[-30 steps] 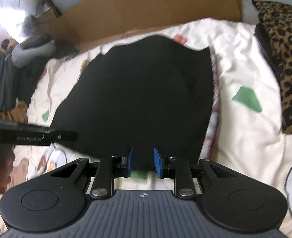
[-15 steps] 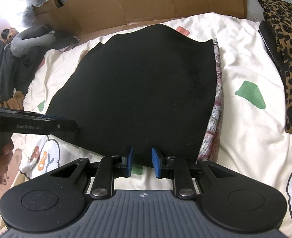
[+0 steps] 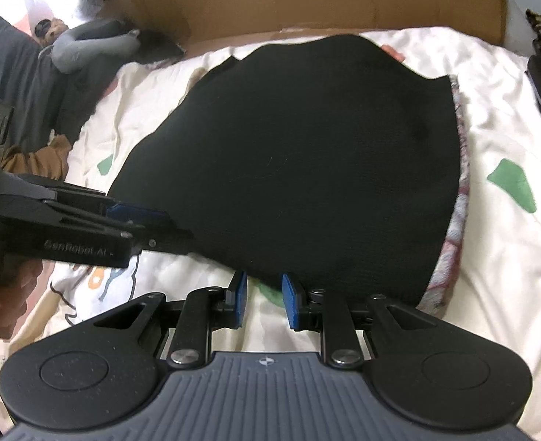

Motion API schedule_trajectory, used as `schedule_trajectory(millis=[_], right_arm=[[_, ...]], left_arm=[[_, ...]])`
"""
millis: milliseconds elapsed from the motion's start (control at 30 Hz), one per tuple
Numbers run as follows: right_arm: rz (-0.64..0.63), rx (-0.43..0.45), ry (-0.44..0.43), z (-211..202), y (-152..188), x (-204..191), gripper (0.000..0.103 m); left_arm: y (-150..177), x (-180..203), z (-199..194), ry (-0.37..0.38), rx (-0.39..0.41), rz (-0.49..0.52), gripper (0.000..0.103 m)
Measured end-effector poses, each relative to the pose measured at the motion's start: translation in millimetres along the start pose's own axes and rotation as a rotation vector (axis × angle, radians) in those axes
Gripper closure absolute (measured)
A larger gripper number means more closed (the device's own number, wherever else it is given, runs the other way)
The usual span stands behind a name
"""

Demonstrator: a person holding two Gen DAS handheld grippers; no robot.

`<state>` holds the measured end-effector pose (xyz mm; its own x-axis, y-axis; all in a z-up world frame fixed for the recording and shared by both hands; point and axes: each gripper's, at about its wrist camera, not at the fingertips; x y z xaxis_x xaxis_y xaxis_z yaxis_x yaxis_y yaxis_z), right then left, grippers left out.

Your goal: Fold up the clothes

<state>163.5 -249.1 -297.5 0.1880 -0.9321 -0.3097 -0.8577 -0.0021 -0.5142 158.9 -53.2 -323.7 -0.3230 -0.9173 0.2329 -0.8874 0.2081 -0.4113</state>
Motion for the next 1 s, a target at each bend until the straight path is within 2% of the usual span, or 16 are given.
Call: schedule_trajectory(millis=[433,700,767,833,1000], right_arm=[[-0.018,-0.007,0.004,14,-5,-4,0.077],[0.044,-0.013,0.031,21,-7,17,0.081],[0.054,-0.014,0.038,20,-6,23,0.085],[0.064,-0.014,0.046,20,-4,28,0.09],[0.135,0.002,0.069,10,1,51,0.094]], left_arm=[[-3,0,21,-0.013,-0.003,0.034,0.062],[-8,-9,27,-0.027,0.015,0.044,0.062],[-9,-13,26,-0.025,0.017,0.036,0.064],[-9,-19,25,-0.028,0.018,0.025,0.071],[-7,-44,16,-0.051,0.031,-0.027,0.077]])
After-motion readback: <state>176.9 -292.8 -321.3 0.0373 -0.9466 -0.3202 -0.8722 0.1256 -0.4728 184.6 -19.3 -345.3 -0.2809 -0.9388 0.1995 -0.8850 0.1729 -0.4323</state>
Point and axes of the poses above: each gripper's, at about its wrist camera, not at the fingertips, and z roughly the way its jaws point, x to its right, y to its underside, and after that the axes turned 3 degrees about -z, right-handed
